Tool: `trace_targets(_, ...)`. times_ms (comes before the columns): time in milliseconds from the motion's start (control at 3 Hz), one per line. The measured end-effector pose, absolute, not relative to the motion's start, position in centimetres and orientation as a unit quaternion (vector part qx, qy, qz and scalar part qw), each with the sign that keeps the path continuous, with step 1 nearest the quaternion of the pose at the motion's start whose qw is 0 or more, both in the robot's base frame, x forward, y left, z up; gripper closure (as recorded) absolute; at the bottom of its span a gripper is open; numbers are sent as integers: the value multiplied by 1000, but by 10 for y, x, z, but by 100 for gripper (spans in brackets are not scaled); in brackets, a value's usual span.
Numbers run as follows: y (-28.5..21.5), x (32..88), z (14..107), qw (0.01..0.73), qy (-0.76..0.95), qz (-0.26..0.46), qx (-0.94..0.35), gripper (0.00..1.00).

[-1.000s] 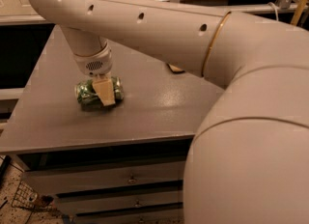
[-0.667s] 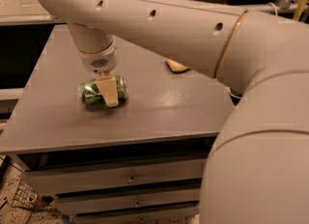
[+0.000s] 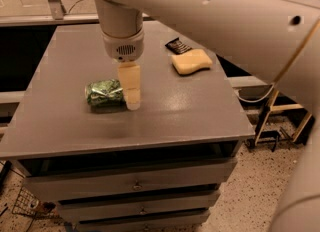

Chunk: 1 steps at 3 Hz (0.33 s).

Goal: Knock green can over

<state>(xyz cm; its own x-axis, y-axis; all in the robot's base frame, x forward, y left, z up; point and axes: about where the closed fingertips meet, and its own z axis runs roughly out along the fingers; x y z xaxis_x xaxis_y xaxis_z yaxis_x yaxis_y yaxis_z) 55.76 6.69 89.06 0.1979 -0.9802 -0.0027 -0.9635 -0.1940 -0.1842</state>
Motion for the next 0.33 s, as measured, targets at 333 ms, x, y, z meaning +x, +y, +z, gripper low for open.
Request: trace_targets(333, 26, 560, 891, 105, 646, -25, -756, 0)
